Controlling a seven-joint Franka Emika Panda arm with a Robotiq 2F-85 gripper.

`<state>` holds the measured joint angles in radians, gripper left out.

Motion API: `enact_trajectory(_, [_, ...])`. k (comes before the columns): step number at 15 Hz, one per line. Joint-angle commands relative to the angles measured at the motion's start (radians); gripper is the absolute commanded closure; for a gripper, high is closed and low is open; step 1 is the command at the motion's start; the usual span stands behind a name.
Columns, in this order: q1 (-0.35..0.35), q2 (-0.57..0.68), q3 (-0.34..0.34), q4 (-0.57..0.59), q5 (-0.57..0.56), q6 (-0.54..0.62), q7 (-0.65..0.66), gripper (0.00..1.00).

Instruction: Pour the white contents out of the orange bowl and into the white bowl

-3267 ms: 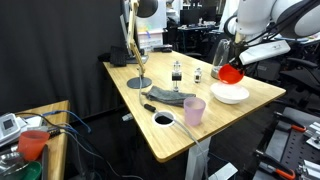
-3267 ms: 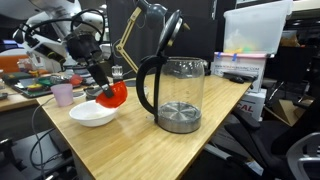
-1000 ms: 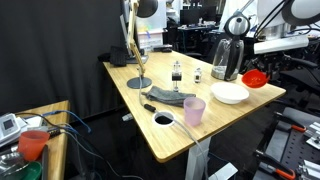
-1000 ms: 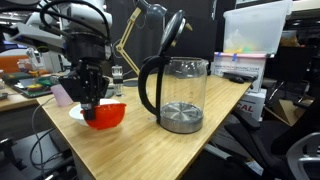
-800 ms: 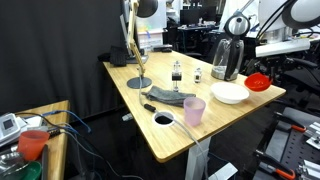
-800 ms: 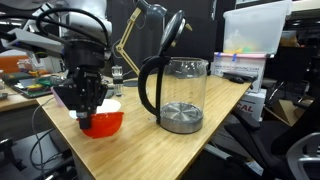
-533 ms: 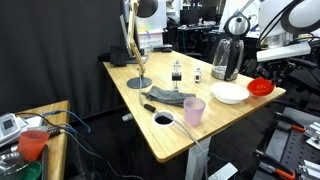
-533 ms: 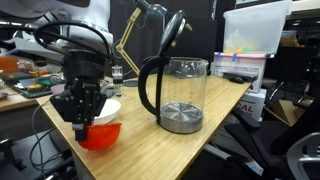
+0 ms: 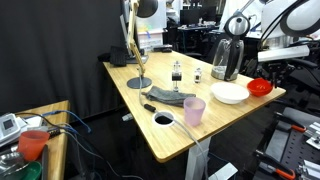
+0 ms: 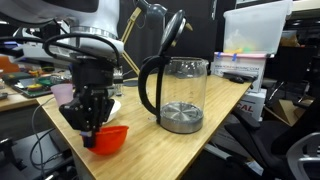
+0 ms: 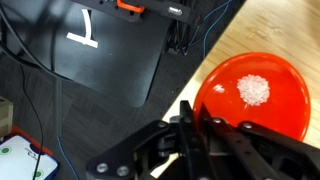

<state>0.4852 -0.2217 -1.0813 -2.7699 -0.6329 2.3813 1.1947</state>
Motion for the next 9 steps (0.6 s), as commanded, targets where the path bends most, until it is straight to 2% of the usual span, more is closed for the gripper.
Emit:
enact_trajectory(1, [0.071,0.000,-0.105,-0.035,-0.009,0.080,-0.031,0.98])
enact_trajectory(2, [0.135,0.005,-0.160,-0.003,0.012,0.088,-0.064,0.98])
enact_trajectory(3, [0.141,-0.012,-0.176,-0.023,-0.011,0.120,-0.061,0.98])
enact_trajectory(5, [0.233,-0.026,-0.263,-0.009,-0.013,0.158,-0.089,0.98])
enact_trajectory(9, [0.340,-0.061,-0.387,-0.017,-0.093,0.200,-0.082,0.98])
